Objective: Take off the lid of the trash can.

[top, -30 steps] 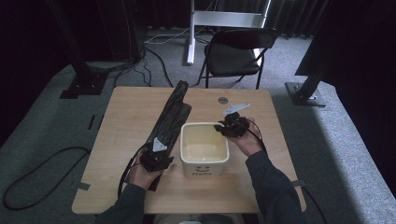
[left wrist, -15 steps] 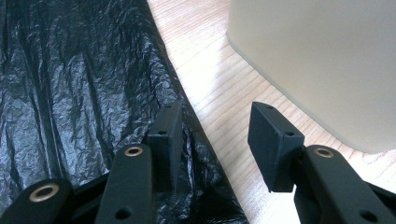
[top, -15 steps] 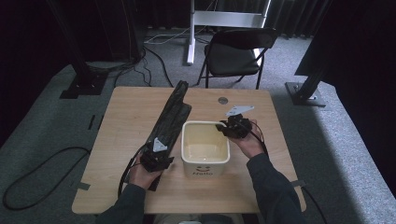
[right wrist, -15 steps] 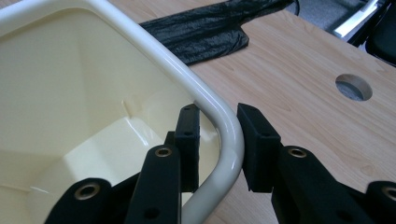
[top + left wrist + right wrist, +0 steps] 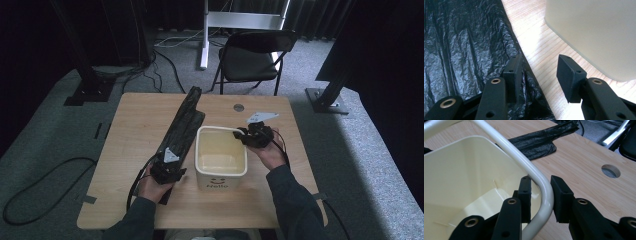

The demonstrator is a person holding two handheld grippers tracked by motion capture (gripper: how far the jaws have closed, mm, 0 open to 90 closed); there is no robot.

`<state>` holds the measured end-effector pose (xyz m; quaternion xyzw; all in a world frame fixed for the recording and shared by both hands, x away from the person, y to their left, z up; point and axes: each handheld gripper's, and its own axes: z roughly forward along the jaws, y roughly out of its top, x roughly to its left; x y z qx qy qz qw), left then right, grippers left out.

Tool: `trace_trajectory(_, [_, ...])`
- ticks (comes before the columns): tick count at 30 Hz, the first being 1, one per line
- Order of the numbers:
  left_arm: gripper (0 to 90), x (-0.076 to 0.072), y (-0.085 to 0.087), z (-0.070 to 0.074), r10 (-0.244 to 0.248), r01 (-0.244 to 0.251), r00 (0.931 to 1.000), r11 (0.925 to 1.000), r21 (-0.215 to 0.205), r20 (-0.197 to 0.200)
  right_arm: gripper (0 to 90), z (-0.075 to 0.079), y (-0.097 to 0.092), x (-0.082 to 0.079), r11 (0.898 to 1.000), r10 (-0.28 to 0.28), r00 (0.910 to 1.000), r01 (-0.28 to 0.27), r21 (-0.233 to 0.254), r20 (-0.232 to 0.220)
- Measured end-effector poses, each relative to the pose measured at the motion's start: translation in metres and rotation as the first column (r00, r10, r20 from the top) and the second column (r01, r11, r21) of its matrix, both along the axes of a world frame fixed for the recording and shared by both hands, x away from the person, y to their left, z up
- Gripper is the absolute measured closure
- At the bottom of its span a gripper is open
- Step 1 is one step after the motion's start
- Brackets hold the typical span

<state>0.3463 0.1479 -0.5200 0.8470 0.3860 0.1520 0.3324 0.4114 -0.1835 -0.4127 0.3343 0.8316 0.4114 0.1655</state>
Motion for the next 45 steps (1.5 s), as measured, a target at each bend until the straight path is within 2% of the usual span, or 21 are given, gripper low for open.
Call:
trace_trajectory(19, [56.0, 0.000, 0.000, 0.000, -0.002, 0.002, 1.0000, 1.0000, -0.002, -0.002, 74.3, 0.016, -0.013, -0.010, 0.998, 0.004, 0.9996, -0.006, 0.060, 0.028])
trace_trajectory(35, [56.1, 0.000, 0.000, 0.001, -0.003, 0.003, 1.0000, 1.0000, -0.003, -0.003, 74.5, 0.035, -0.024, -0.019, 0.997, 0.001, 0.9973, -0.007, 0.080, 0.074])
trace_trajectory(45, [56.1, 0.000, -0.001, 0.000, -0.002, 0.002, 1.0000, 1.0000, -0.002, -0.001, 74.7, 0.042, -0.037, -0.022, 0.998, -0.022, 0.9961, 0.016, 0.065, 0.086])
